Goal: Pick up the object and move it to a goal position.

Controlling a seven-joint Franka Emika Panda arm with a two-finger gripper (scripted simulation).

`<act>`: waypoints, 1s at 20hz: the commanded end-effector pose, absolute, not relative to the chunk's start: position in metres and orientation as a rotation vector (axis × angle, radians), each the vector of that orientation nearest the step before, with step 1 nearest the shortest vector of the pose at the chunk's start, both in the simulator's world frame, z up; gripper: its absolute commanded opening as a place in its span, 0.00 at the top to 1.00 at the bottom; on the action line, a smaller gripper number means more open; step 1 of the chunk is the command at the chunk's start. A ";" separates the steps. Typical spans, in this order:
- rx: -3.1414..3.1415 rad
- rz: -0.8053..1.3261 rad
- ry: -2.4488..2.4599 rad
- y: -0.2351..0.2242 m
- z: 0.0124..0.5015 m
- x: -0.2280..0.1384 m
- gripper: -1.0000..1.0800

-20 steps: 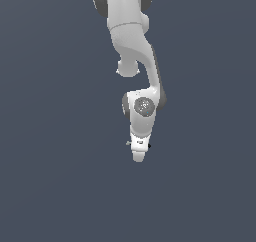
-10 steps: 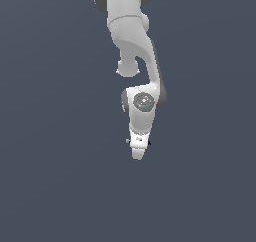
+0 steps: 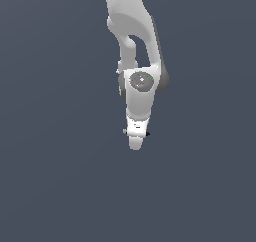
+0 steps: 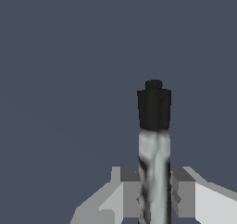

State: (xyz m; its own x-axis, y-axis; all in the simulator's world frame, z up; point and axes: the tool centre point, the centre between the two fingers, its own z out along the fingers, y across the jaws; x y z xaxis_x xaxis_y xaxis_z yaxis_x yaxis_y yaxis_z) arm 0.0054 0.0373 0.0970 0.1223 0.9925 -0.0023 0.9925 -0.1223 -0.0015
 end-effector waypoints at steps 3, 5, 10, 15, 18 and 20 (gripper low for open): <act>2.352 -0.004 2.081 0.029 0.145 -0.003 1.00; 2.351 -0.004 2.081 0.025 0.168 -0.007 1.00; 2.351 -0.002 2.083 0.016 0.228 -0.016 1.00; 2.351 0.000 2.085 0.006 0.289 -0.026 1.00; 2.352 0.001 2.085 0.000 0.323 -0.031 1.00; 2.352 0.001 2.085 -0.004 0.345 -0.034 1.00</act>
